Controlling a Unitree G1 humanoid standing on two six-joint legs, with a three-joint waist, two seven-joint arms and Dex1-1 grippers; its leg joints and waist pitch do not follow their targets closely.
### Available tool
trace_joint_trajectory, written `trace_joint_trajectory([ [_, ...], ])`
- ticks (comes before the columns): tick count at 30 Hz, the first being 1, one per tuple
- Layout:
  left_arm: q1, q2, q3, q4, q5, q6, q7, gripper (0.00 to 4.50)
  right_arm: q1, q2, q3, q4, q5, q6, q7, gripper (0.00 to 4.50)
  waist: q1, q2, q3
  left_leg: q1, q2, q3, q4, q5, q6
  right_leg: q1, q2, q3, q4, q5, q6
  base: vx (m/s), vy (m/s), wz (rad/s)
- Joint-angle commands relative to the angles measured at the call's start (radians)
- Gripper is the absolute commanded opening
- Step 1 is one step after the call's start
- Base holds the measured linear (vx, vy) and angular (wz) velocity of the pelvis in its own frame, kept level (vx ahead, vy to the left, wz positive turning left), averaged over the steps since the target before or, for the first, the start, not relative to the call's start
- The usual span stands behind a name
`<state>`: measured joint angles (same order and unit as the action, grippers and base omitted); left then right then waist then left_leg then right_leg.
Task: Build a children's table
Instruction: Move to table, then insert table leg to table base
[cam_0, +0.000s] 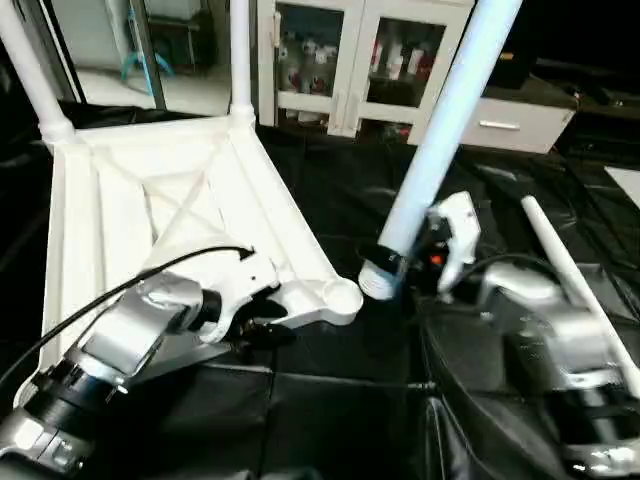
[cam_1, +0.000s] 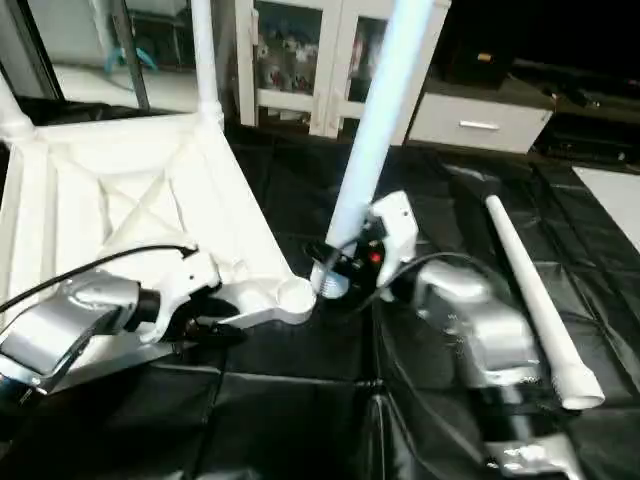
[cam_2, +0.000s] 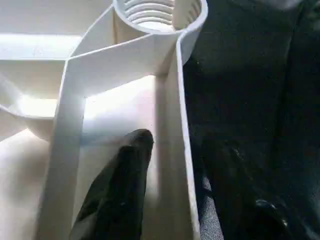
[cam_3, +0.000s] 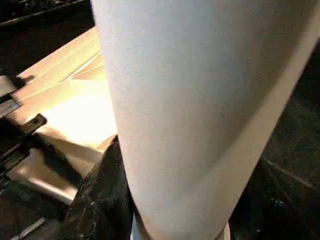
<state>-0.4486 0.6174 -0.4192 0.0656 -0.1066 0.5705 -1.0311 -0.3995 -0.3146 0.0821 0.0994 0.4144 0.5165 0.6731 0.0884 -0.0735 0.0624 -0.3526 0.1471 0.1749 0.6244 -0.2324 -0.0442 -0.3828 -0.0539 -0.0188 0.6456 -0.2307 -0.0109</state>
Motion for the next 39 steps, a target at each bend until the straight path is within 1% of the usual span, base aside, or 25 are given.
trace_joint_trajectory([
  [1, -0.005, 0.015, -0.047, -0.003, 0.046, -0.013, 0.0, 1.61, -0.019, 0.006, -0.004, 0.017, -0.009, -0.025, -0.003, 1.89, -0.004, 0.011, -0.059, 0.013, 0.08, -0.027, -0.087, -0.027, -0.006, 0.036, -0.096, 0.046, -0.068, -0.024, -0.232, 0.0, 0.0, 0.0],
  [3, -0.003, 0.022, -0.066, -0.008, 0.066, -0.026, -0.006, 1.36, -0.025, 0.019, -0.005, 0.037, -0.002, -0.02, 0.006, 1.88, -0.005, 0.012, -0.059, 0.012, 0.08, -0.027, -0.088, -0.023, -0.003, 0.036, -0.096, 0.046, -0.067, -0.013, -0.235, 0.0, 0.0, 0.0],
  [4, -0.002, 0.023, -0.072, -0.011, 0.074, -0.031, -0.01, 1.36, -0.029, 0.024, -0.005, 0.05, -0.001, -0.02, 0.014, 1.88, -0.005, 0.01, -0.057, 0.013, 0.081, -0.027, -0.089, -0.036, -0.003, 0.035, -0.096, 0.046, -0.069, -0.03, -0.236, 0.0, 0.0, 0.0],
  [5, 0.001, 0.024, -0.084, -0.018, 0.084, -0.04, -0.017, 1.19, -0.031, 0.026, -0.005, 0.056, 0.002, -0.017, 0.027, 1.88, -0.004, 0.006, -0.057, 0.013, 0.081, -0.026, -0.089, -0.047, -0.005, 0.036, -0.097, 0.046, -0.071, -0.049, -0.235, 0.0, 0.0, 0.0],
  [6, 0.002, 0.025, -0.094, -0.02, 0.094, -0.052, -0.023, 1.19, -0.031, 0.028, -0.006, 0.056, 0.009, -0.012, 0.038, 1.88, -0.005, 0.007, -0.056, 0.013, 0.082, -0.027, -0.091, -0.054, -0.006, 0.036, -0.097, 0.047, -0.073, -0.067, -0.231, 0.0, 0.0, 0.0],
  [8, 0.003, 0.021, -0.101, -0.021, 0.098, -0.071, -0.028, 0.97, -0.034, 0.032, -0.01, 0.054, 0.015, -0.013, 0.046, 1.88, -0.005, 0.01, -0.056, 0.013, 0.082, -0.027, -0.091, -0.056, -0.011, 0.035, -0.098, 0.047, -0.072, -0.074, -0.228, 0.0, 0.0, 0.0],
  [9, 0.004, 0.018, -0.104, -0.02, 0.099, -0.083, -0.031, 0.87, -0.035, 0.033, -0.012, 0.052, 0.02, -0.013, 0.051, 1.88, -0.005, 0.009, -0.056, 0.013, 0.082, -0.028, -0.091, -0.052, -0.01, 0.035, -0.098, 0.047, -0.072, -0.066, -0.227, 0.0, 0.0, 0.0],
  [10, 0.003, 0.009, -0.107, -0.017, 0.096, -0.098, -0.034, 0.79, -0.034, 0.027, -0.006, 0.042, 0.029, -0.008, 0.069, 1.88, -0.005, 0.012, -0.057, 0.014, 0.082, -0.027, -0.091, -0.051, -0.01, 0.034, -0.097, 0.047, -0.071, -0.06, -0.227, 0.0, 0.0, 0.0],
  [12, 0.003, 0.0, -0.112, -0.014, 0.094, -0.113, -0.04, 0.62, -0.033, 0.016, 0.008, 0.032, 0.037, 0.003, 0.099, 1.88, -0.004, 0.012, -0.057, 0.014, 0.082, -0.026, -0.09, -0.049, -0.006, 0.034, -0.096, 0.046, -0.069, -0.038, -0.233, 0.0, 0.0, 0.0],
  [13, 0.004, -0.005, -0.117, -0.016, 0.095, -0.116, -0.044, 0.53, -0.031, 0.007, 0.025, 0.028, 0.034, 0.008, 0.129, 1.88, -0.003, 0.014, -0.058, 0.016, 0.082, -0.026, -0.089, -0.049, -0.007, 0.033, -0.096, 0.046, -0.069, -0.034, -0.235, 0.0, 0.0, 0.0],
  [15, 0.005, -0.007, -0.12, -0.016, 0.097, -0.116, -0.046, 0.37, -0.03, 0.001, 0.036, 0.029, 0.029, 0.007, 0.146, 1.88, -0.003, 0.012, -0.058, 0.013, 0.083, -0.026, -0.09, -0.049, -0.004, 0.036, -0.097, 0.046, -0.069, -0.031, -0.238, 0.0, 0.0, 0.0],
  [16, 0.005, -0.009, -0.121, -0.017, 0.097, -0.116, -0.049, 0.37, -0.031, -0.001, 0.042, 0.03, 0.027, 0.008, 0.153, 1.88, -0.003, 0.015, -0.057, 0.014, 0.083, -0.026, -0.09, -0.05, -0.005, 0.034, -0.097, 0.046, -0.069, -0.033, -0.239, 0.0, 0.0, 0.0],
  [17, 0.008, -0.016, -0.125, -0.021, 0.096, -0.126, -0.057, 0.28, -0.037, 0.0, 0.057, 0.051, 0.007, -0.003, 0.158, 1.88, -0.004, 0.012, -0.057, 0.014, 0.083, -0.025, -0.09, -0.062, -0.007, 0.034, -0.097, 0.046, -0.071, -0.045, -0.241, 0.0, 0.0, 0.0],
  [18, 0.008, -0.016, -0.125, -0.021, 0.096, -0.126, -0.057, 0.21, -0.037, 0.0, 0.057, 0.051, 0.007, -0.003, 0.158, 1.88, -0.003, 0.011, -0.056, 0.015, 0.083, -0.025, -0.09, -0.066, -0.008, 0.033, -0.098, 0.046, -0.072, -0.052, -0.241, 0.0, 0.0, 0.0],
  [20, 0.012, -0.024, -0.128, -0.025, 0.098, -0.14, -0.066, 0.14, -0.047, 0.005, 0.069, 0.073, -0.018, -0.017, 0.152, 1.88, -0.002, 0.011, -0.055, 0.017, 0.083, -0.024, -0.092, -0.081, -0.015, 0.029, -0.098, 0.046, -0.075, -0.081, -0.239, 0.0, 0.0, 0.0],
  [21, 0.013, -0.026, -0.133, -0.032, 0.099, -0.142, -0.071, 0.14, -0.055, 0.008, 0.074, 0.085, -0.028, -0.024, 0.15, 1.88, -0.001, 0.007, -0.054, 0.02, 0.084, -0.022, -0.092, -0.095, -0.017, 0.027, -0.097, 0.046, -0.077, -0.1, -0.236, 0.0, 0.0, 0.0],
  [23, 0.015, -0.027, -0.134, -0.035, 0.099, -0.142, -0.073, 0.09, -0.057, 0.01, 0.075, 0.089, -0.031, -0.026, 0.149, 1.88, 0.002, 0.011, -0.053, 0.021, 0.085, -0.023, -0.094, -0.108, -0.023, 0.025, -0.099, 0.046, -0.079, -0.125, -0.23, 0.0, 0.0, 0.0],
  [25, 0.016, -0.027, -0.138, -0.037, 0.104, -0.143, -0.076, 0.02, -0.065, 0.014, 0.08, 0.096, -0.036, -0.03, 0.151, 1.88, 0.005, 0.009, -0.052, 0.021, 0.085, -0.022, -0.096, -0.114, -0.026, 0.023, -0.1, 0.046, -0.079, -0.142, -0.22, 0.0, 0.0, 0.0],
  [28, 0.017, -0.026, -0.139, -0.037, 0.107, -0.148, -0.082, 0.0, -0.073, 0.016, 0.086, 0.106, -0.043, -0.038, 0.154, 1.88, 0.007, 0.006, -0.052, 0.02, 0.085, -0.021, -0.096, -0.116, -0.027, 0.023, -0.1, 0.046, -0.081, -0.148, -0.212, 0.0, 0.0, 0.0],
  [30, 0.019, -0.025, -0.14, -0.038, 0.11, -0.149, -0.085, 0.0, -0.08, 0.016, 0.096, 0.119, -0.052, -0.044, 0.161, 1.88, 0.007, 0.006, -0.052, 0.016, 0.086, -0.024, -0.098, -0.115, -0.029, 0.025, -0.102, 0.046, -0.081, -0.164, -0.204, 0.0, 0.0, 0.0],
  [31, 0.02, -0.026, -0.14, -0.036, 0.116, -0.151, -0.081, 0.0, -0.085, 0.014, 0.109, 0.128, -0.06, -0.042, 0.173, 1.88, 0.007, 0.003, -0.052, 0.017, 0.086, -0.023, -0.097, -0.113, -0.028, 0.024, -0.102, 0.046, -0.081, -0.163, -0.201, 0.0, 0.0, 0.0],
  [32, 0.02, -0.027, -0.139, -0.035, 0.118, -0.152, -0.079, 0.0, -0.086, 0.013, 0.113, 0.131, -0.064, -0.042, 0.178, 1.88, 0.007, 0.004, -0.052, 0.017, 0.086, -0.023, -0.098, -0.115, -0.028, 0.024, -0.102, 0.046, -0.082, -0.168, -0.2, 0.0, 0.0, 0.0],
  [33, 0.019, -0.03, -0.137, -0.032, 0.122, -0.155, -0.075, 0.0, -0.087, 0.009, 0.119, 0.134, -0.067, -0.034, 0.188, 1.88, 0.008, 0.001, -0.053, 0.017, 0.086, -0.022, -0.097, -0.11, -0.027, 0.024, -0.102, 0.046, -0.082, -0.164, -0.197, 0.0, 0.0, 0.0],
  [37, 0.017, -0.036, -0.135, -0.021, 0.128, -0.162, -0.07, 0.0, -0.085, -0.001, 0.135, 0.139, -0.075, -0.022, 0.208, 1.88, 0.011, 0.002, -0.053, 0.016, 0.086, -0.022, -0.096, -0.086, -0.02, 0.025, -0.1, 0.046, -0.079, -0.132, -0.198, 0.0, 0.0, 0.0],
  [39, 0.016, -0.04, -0.134, -0.012, 0.133, -0.167, -0.068, 0.0, -0.085, -0.01, 0.149, 0.143, -0.083, -0.017, 0.23, 1.88, 0.013, 0.002, -0.052, 0.018, 0.087, -0.021, -0.097, -0.105, -0.02, 0.023, -0.101, 0.047, -0.081, -0.151, -0.199, 0.0, 0.0, 0.0],
])
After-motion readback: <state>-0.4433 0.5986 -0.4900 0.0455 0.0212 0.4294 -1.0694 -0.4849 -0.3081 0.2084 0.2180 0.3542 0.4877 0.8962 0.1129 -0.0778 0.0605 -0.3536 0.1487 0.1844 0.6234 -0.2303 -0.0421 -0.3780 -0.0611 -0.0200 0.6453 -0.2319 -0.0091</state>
